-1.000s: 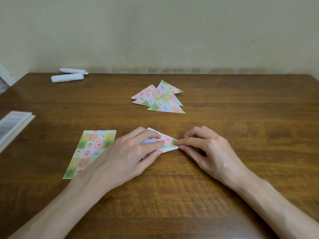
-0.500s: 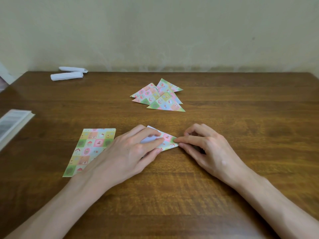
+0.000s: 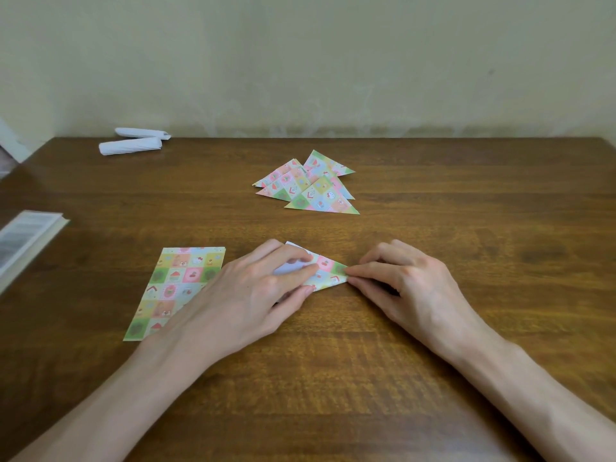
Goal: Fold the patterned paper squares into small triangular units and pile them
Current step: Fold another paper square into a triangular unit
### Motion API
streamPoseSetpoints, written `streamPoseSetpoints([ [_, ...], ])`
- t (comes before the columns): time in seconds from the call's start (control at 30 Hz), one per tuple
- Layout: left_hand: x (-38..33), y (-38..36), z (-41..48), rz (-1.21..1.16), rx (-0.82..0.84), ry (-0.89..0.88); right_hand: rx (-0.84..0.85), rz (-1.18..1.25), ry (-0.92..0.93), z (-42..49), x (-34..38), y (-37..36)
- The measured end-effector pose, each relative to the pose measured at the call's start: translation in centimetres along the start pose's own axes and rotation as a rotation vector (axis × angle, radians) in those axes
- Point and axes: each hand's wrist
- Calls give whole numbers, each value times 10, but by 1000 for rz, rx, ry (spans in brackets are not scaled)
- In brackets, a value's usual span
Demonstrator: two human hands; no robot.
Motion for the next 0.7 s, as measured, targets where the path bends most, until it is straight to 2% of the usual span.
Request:
streamPoseSetpoints([
  [0.3, -1, 0, -1, -58, 10, 50, 9, 4, 12, 0, 0, 0],
  [0.7, -3, 0, 0, -19, 20, 41, 9, -36, 56, 1, 2, 3],
])
Point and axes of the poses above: each hand's wrist, its own z-axis towards the middle knuckle, its own y-axis out of the back of the hand, x = y × z, and after that the axes turned 7 degrees about y, right-handed
